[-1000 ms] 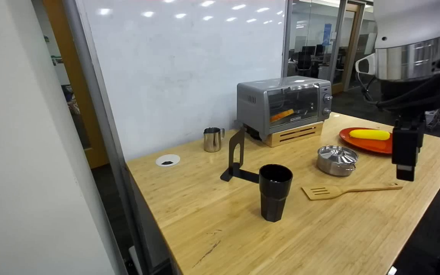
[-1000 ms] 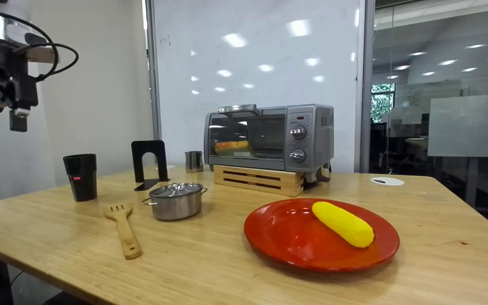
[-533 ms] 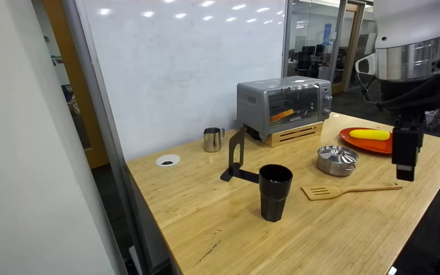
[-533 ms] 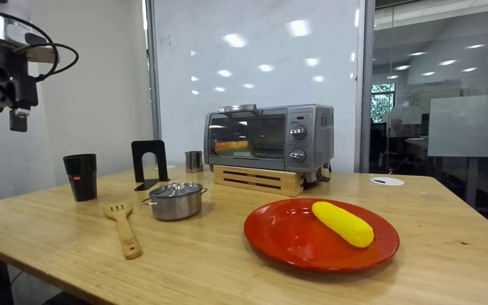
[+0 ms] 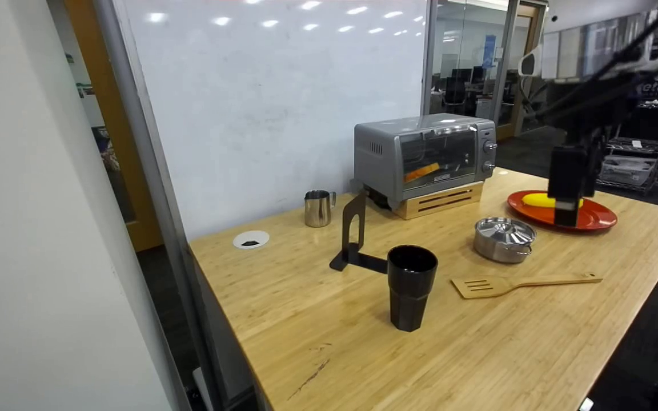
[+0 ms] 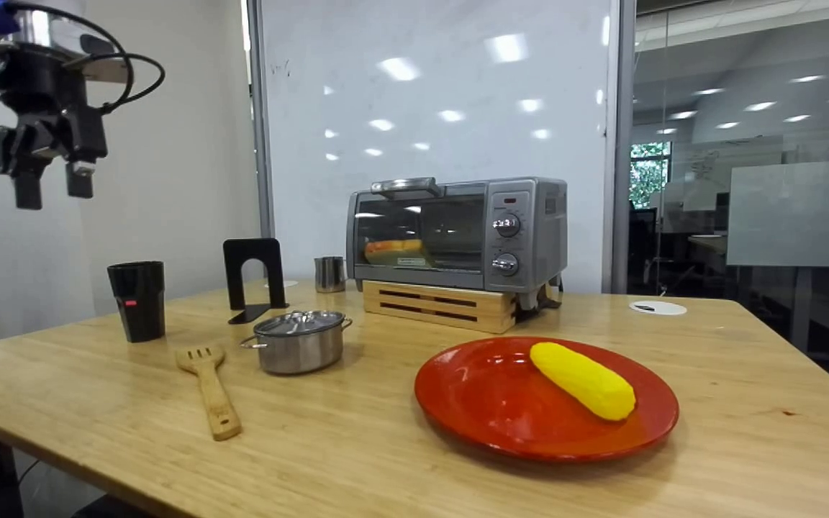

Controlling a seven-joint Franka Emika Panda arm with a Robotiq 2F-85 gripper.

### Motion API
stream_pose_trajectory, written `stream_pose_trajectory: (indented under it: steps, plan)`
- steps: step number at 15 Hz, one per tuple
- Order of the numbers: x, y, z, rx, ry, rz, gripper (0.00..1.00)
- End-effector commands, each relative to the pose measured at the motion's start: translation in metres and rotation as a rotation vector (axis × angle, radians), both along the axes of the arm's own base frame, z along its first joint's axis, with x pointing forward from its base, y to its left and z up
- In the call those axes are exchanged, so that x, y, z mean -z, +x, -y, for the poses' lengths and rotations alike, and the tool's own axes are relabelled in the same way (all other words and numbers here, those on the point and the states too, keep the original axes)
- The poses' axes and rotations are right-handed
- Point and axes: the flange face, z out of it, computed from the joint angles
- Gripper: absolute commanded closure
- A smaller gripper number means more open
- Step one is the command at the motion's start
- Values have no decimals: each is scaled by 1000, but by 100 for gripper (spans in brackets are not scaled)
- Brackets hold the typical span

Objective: Take the white box out of the silver pot then close the pot

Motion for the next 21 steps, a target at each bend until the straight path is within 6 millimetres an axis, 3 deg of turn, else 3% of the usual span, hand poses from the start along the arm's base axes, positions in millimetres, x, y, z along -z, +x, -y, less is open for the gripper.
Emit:
stream_pose_trajectory:
  steps: [1,5,9,11,15,21]
  plan:
    - [-29,59,37,-68,50,38,0]
    - [-45,119,86,-266,115,4,0]
    - [-35,157,134,-456,144,-89,0]
    - [-23,160,153,-546,146,-143,0]
    - [0,148,174,-684,97,-244,0]
    - [1,151,170,-663,97,-226,0]
